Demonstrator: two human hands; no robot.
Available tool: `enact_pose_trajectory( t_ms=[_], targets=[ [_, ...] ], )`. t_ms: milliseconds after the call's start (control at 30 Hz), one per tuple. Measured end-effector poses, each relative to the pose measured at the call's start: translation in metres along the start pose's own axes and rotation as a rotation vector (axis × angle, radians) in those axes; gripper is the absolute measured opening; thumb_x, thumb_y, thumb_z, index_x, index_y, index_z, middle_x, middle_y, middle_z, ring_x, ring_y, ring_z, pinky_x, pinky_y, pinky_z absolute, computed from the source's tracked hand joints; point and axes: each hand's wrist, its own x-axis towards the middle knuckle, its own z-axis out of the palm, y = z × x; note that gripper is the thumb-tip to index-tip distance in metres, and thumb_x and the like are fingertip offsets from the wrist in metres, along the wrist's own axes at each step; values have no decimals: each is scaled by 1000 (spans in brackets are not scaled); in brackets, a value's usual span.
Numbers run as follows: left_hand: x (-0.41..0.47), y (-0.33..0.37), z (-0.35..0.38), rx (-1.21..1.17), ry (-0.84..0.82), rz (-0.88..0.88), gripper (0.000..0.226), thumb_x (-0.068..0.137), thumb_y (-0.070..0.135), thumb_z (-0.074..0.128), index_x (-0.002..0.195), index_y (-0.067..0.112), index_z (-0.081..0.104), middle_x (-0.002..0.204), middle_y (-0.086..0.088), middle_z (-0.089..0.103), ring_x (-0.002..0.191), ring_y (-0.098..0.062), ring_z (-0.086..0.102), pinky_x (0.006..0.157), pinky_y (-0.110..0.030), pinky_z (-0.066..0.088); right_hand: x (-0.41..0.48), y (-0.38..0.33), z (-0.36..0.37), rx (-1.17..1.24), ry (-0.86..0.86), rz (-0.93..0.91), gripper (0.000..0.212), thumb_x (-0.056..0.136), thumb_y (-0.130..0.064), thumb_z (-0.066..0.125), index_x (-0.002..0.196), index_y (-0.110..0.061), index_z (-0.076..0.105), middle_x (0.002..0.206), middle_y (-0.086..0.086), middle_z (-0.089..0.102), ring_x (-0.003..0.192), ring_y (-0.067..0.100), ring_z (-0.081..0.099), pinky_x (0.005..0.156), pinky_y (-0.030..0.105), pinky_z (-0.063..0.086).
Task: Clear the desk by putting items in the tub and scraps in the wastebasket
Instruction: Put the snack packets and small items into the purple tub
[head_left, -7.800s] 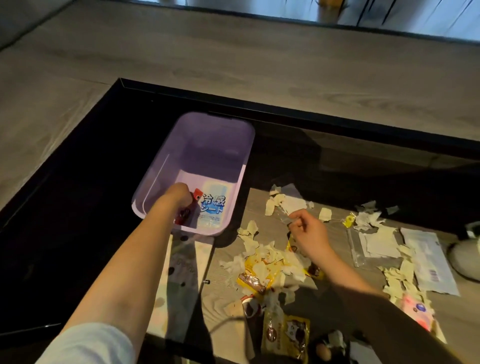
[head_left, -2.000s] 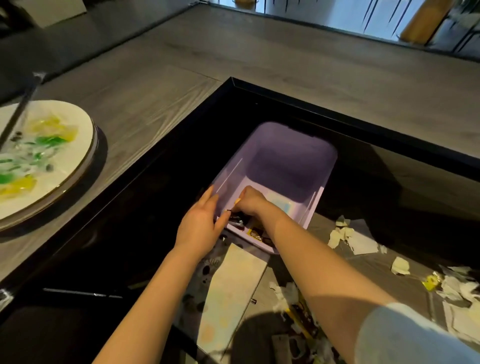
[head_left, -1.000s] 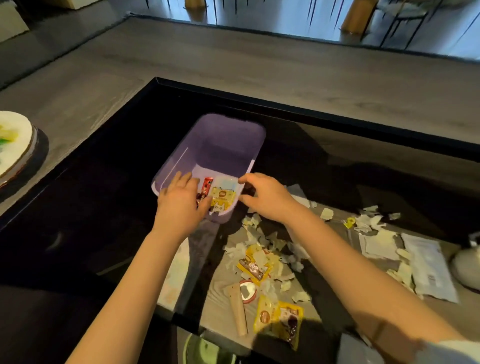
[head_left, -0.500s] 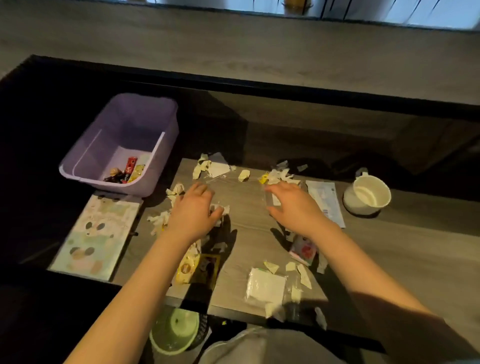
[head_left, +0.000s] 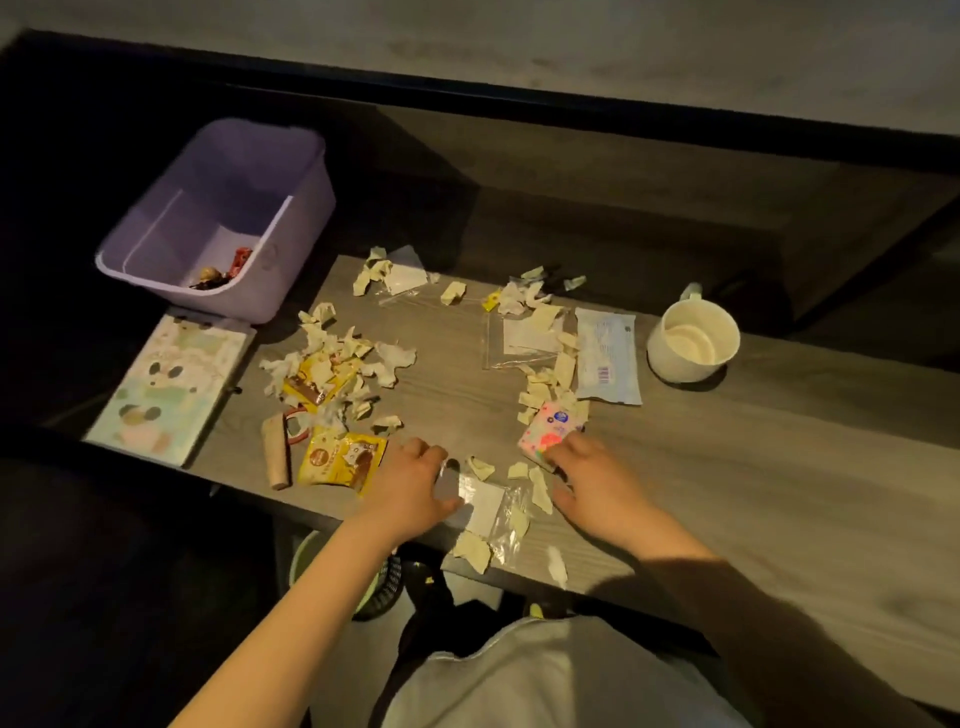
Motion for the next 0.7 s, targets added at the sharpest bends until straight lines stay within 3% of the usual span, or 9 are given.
enact_pose_trajectory(
  t_ms=[200,333,433,700],
  targets=[
    [-14,6,40,-79,90,-178,84,73,58,65,138,16,31,130,-8,39,117,-26,44,96,-34,43,-16,-8,29,0,-14,-239,58,84,-42,60,137,-25,44,122,1,45,110,18,46,83,30,39],
    [-16,9,53,-112,143,-210,87,73,55,67,141,16,28,129,-9,37,117,-25,42,98,-34,41,-24,-19,48,-96,-109,-534,46,80,-37,65,123,-23,56,100,5,51,87,24,54,67,31,36],
    [-13,8,54,-177,155,-238,87,72,52,70,139,16,30,128,-8,37,116,-25,43,98,-34,42,-23,-23,60,-238,-120,-721,51,70,-44,74,117,-29,60,87,1,55,73,18,57,56,27,41],
    [8,14,48,-324,183,-385,70,73,47,72,121,7,42,125,-11,44,115,-26,45,96,-35,42,-16,0,71,-260,-42,-700,54,71,-43,71,121,-29,57,93,4,62,74,21,61,61,31,50]
  ],
)
